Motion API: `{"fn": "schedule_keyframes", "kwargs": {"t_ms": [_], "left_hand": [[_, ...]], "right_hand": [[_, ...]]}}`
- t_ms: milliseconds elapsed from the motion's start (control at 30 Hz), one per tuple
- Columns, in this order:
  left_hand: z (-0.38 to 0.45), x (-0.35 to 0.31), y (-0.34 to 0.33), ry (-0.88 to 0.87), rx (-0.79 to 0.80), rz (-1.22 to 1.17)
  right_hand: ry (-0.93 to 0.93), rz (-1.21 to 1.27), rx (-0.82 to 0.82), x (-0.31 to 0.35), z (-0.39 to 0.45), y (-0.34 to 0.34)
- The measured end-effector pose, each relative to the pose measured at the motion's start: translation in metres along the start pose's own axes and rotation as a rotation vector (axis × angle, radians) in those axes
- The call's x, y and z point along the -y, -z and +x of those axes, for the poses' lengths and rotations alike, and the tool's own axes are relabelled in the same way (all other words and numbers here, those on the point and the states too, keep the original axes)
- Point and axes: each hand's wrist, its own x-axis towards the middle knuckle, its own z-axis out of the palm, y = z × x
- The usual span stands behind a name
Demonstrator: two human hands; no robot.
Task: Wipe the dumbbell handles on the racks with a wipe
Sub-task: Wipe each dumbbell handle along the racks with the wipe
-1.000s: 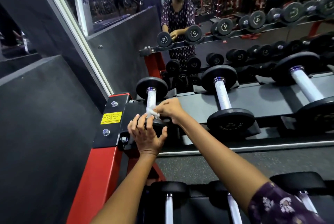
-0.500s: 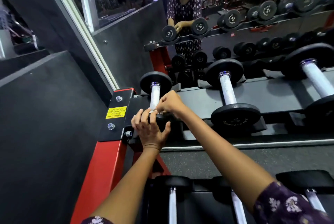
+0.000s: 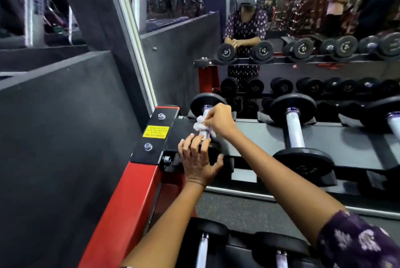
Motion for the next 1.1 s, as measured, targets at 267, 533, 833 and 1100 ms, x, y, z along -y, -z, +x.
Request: {"fn": "schedule_keyframes", "kwargs": {"t_ms": [267, 533, 833, 1100], "left_hand": [[0.000, -0.003, 0.011, 0.006, 0.037, -0.045], [-0.001, -0.007, 0.021, 0.059, 0.124, -0.092], [0.000, -0.003, 0.025, 0.041, 0.156, -0.110], [-0.001, -0.001, 0.029, 0.042, 0.202, -0.147]], "right_hand": [[0.049, -0.133, -0.054, -0.005, -0.005, -0.017], [0.128, -0.043, -0.062, -0.013, 0.019, -0.005], [0.379, -0.275, 0.103, -0.006, 0.032, -0.002], [0.414, -0.571, 0.386, 0.013, 0.036, 0.006]]}}
